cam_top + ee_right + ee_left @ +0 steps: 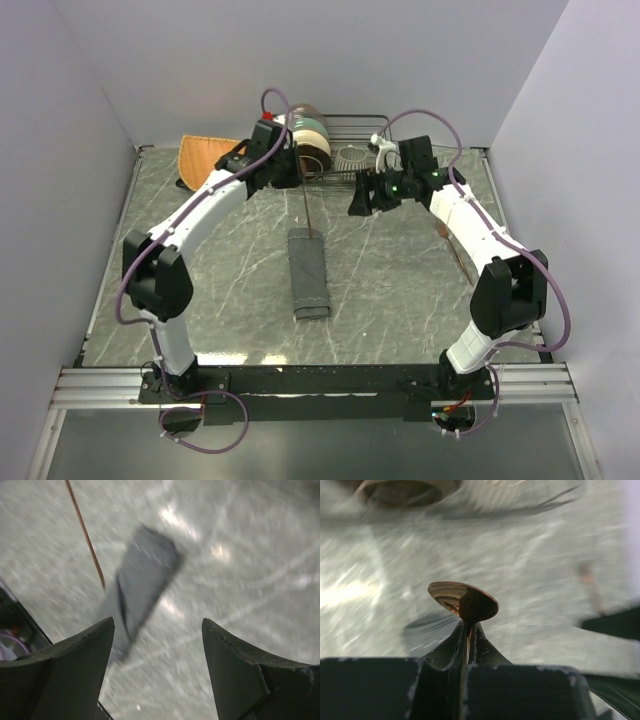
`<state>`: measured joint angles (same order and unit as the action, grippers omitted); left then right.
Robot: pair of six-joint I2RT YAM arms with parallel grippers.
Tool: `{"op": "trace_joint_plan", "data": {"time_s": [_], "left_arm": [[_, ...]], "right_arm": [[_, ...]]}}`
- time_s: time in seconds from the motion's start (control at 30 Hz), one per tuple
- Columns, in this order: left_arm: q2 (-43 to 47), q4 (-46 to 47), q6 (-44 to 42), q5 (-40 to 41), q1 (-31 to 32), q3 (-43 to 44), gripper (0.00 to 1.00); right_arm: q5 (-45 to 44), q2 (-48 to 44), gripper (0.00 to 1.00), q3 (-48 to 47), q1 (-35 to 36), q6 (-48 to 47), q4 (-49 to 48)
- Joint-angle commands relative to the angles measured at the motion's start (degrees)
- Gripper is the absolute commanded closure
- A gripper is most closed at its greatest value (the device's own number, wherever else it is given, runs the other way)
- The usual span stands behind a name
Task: Fold the napkin into a case and place the utensils inside
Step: Insert the spoon into the folded napkin.
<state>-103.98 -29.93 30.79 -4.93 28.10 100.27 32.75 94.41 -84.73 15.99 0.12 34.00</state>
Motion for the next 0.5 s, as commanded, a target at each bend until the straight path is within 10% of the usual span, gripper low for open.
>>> {"op": "trace_joint_plan", "data": {"time_s": [0.0, 0.47], "left_arm": [[-3.1, -7.2, -1.1, 10.4, 0.8, 1.1, 0.99], [-10.8, -11.1, -1.6, 8.9, 1.3, 2.8, 0.99]], "right_arm": [[-4.6, -5.9, 0.21, 2.8, 0.0, -4.5, 2.1], [-4.2, -11.3, 0.21, 10.1, -2.4, -2.8, 1.2]]}}
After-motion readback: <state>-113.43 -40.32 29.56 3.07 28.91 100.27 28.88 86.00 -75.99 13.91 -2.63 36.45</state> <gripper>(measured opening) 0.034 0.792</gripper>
